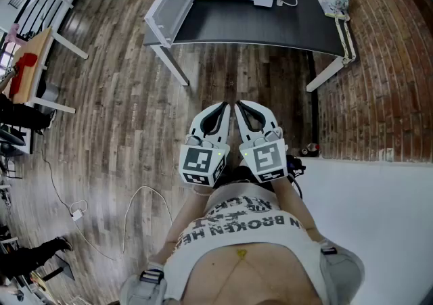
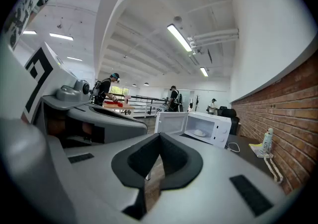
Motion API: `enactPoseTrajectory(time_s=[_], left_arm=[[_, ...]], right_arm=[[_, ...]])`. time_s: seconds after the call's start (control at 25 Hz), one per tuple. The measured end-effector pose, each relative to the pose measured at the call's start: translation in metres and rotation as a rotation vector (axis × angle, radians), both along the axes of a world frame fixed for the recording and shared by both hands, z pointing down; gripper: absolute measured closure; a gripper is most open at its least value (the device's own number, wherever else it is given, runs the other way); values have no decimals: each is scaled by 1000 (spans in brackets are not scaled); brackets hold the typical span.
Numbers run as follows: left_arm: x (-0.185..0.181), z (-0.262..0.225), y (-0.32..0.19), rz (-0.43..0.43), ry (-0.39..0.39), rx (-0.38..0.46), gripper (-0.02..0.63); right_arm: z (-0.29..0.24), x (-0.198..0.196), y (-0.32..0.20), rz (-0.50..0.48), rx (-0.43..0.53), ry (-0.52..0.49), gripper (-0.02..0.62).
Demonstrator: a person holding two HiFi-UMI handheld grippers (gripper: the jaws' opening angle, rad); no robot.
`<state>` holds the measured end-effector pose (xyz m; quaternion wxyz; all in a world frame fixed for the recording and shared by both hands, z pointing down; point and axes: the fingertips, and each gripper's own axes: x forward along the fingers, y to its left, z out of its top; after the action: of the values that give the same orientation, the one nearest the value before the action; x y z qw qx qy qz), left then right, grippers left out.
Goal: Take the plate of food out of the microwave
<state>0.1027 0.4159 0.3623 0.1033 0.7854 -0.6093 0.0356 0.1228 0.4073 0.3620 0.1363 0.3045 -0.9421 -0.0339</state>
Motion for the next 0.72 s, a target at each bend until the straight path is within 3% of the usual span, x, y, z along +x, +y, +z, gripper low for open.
enactPoseTrajectory(time_s=[0.4, 0.72], left_arm=[[26, 14, 11, -18, 11, -21, 598], [16, 21, 1, -26, 29, -43, 598]], right_arm=[[11, 30, 6, -24, -58, -61, 586], [17, 26, -8, 3, -67, -51, 586]])
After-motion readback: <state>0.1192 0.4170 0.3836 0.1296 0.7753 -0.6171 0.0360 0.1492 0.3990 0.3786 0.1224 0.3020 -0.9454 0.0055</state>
